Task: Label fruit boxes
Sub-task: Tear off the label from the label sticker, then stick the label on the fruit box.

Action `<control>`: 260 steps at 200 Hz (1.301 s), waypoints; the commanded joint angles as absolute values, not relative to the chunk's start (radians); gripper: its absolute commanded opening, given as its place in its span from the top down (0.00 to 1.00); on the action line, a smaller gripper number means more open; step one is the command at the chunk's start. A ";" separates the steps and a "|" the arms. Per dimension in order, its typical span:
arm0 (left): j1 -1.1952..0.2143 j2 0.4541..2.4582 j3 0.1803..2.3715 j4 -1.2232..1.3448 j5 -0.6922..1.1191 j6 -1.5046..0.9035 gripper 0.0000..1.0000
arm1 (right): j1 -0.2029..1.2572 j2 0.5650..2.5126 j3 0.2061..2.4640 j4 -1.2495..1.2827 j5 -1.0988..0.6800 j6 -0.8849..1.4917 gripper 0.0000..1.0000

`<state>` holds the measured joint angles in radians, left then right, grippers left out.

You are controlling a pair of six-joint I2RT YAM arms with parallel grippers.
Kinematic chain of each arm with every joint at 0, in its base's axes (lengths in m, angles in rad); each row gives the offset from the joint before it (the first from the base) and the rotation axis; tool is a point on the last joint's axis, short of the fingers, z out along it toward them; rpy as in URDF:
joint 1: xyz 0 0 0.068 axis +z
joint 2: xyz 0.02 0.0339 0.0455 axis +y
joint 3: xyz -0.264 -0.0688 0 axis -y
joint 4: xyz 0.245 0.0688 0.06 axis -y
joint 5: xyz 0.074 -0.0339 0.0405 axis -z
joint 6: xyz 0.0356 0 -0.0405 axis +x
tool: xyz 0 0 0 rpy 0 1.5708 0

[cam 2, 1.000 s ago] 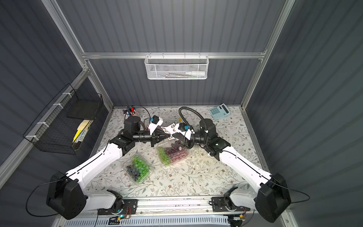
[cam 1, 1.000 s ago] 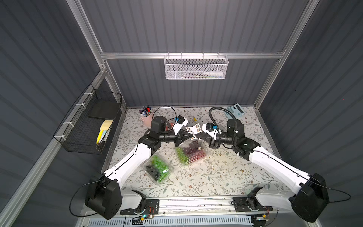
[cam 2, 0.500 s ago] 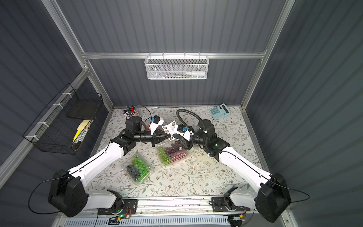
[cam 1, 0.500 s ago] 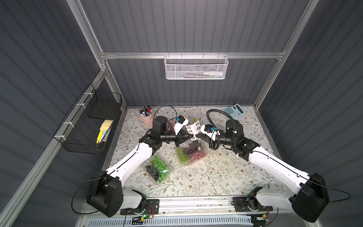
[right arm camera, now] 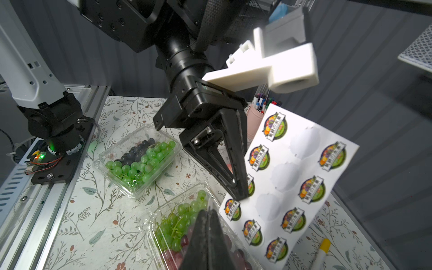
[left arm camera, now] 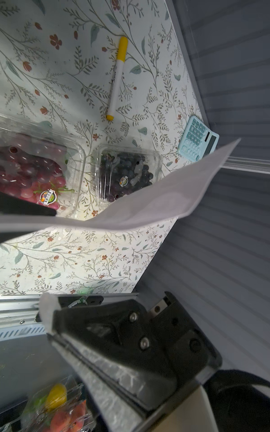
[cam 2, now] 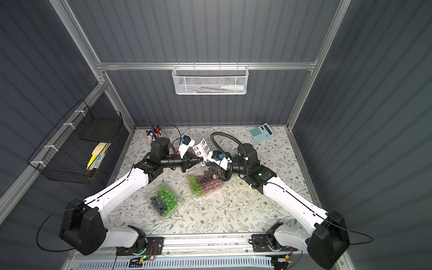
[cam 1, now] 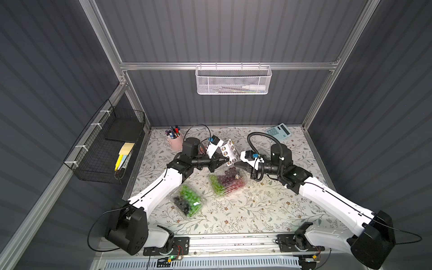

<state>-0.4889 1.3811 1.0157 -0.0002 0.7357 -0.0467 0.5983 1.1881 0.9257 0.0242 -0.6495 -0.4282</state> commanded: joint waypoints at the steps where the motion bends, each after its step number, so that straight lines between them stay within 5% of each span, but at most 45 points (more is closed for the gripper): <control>1: -0.470 1.394 1.063 -0.037 0.653 -0.075 1.00 | 0.602 1.192 0.937 0.013 -0.633 -0.311 1.00; 64: -0.387 1.352 1.154 -0.296 0.293 -0.031 1.00 | 0.610 1.441 1.083 0.035 -0.498 0.213 1.00; 102: -0.330 1.300 1.147 -0.355 0.139 -0.019 1.00 | 0.640 1.646 1.276 -0.050 -0.453 0.336 1.00; 260: -0.169 1.289 1.137 -0.413 0.149 0.002 1.00 | 0.745 2.264 1.866 -0.190 -0.266 0.485 1.00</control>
